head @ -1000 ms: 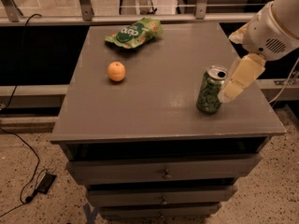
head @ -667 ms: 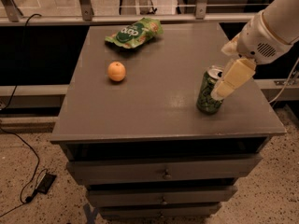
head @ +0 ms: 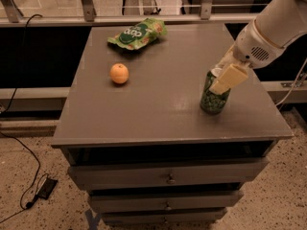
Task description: Move green can near orange
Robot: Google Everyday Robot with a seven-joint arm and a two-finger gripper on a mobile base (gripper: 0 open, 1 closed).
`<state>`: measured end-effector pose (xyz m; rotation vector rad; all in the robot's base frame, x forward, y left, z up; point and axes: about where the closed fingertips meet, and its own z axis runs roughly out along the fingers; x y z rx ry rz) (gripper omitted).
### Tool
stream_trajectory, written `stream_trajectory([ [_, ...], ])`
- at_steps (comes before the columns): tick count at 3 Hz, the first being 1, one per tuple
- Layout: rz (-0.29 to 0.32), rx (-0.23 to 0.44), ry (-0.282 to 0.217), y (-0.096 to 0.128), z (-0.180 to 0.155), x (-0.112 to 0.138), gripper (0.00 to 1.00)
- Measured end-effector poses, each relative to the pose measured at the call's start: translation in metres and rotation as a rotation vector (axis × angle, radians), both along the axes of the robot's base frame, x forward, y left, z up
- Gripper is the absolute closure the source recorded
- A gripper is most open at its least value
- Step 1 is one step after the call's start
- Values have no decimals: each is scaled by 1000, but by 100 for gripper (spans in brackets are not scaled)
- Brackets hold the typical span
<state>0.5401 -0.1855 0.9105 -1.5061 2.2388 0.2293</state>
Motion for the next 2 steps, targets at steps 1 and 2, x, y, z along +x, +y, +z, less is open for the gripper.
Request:
stream_trajectory([
  [1,41,8,1,12,6,6,88],
  [2,110,44,-39,34,29,16,100],
])
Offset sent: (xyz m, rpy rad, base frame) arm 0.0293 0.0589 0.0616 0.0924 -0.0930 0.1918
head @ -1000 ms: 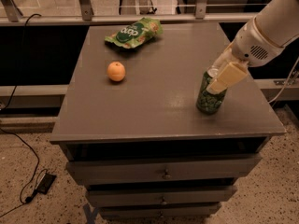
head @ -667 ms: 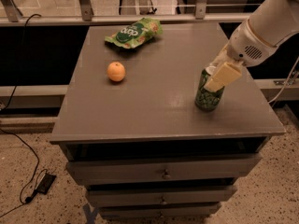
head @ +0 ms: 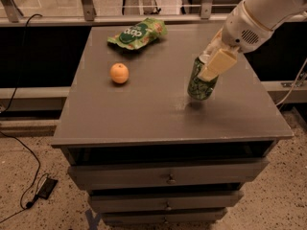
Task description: Move green can near orange
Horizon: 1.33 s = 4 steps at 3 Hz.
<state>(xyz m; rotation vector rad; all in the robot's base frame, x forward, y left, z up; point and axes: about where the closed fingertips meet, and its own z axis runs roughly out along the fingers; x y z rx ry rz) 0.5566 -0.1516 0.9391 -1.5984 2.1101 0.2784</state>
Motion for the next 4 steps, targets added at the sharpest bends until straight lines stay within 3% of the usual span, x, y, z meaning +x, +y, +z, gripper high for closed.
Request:
stream_trajectory([
  [1,84,0,-48,32,20,14,100],
  [3,206,-22,-68,94,16,50,100],
  [4,251,-43,-58,122,2,63,83],
])
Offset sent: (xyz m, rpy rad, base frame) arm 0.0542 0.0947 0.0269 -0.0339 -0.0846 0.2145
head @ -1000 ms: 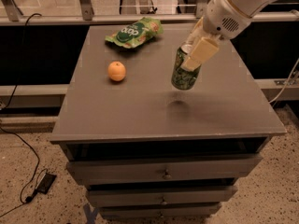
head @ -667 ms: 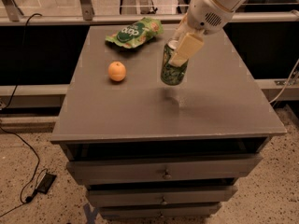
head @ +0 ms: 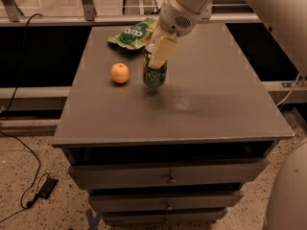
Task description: Move green can near orange
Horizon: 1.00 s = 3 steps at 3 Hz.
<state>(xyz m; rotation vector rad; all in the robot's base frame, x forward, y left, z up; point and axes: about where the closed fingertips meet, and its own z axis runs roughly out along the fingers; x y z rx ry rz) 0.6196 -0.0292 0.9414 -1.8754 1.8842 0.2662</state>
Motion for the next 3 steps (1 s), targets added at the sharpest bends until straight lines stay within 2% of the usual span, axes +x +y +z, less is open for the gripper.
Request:
stream_trajectory([
  [1,36,-14,13,23,-14,10,59],
  [2,71,-26,22,45,-26,19,28],
  [3,84,-35,22,54,-31,22,5],
])
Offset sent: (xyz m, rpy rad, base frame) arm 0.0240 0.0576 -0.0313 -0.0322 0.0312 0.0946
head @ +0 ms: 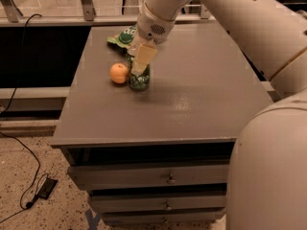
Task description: Move green can near orange
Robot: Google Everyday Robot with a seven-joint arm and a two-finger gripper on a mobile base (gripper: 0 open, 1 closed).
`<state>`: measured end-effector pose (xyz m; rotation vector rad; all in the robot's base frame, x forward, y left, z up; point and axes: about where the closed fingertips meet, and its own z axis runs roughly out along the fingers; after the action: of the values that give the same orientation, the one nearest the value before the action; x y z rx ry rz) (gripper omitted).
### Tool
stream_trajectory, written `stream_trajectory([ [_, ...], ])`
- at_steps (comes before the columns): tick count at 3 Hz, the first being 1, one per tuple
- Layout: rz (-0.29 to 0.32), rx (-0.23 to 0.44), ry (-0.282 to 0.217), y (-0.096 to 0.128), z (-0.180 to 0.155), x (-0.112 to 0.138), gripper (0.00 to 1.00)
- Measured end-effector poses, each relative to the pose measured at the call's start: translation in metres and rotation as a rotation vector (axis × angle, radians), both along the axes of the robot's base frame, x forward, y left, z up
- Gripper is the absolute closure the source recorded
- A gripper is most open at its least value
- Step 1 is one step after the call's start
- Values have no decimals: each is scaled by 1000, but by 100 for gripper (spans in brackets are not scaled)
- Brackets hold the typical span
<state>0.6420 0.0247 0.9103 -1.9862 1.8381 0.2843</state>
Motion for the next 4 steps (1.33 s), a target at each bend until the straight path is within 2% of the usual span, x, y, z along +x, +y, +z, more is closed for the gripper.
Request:
stream_trajectory([
  [1,-9,25,6,-9,3,2,0],
  [2,-47,73,-9,-43,14,-3,0],
  [3,-147,107,-29,-101,23,-15,0],
  [4,-242,92,-26,-149,25,-29,0],
])
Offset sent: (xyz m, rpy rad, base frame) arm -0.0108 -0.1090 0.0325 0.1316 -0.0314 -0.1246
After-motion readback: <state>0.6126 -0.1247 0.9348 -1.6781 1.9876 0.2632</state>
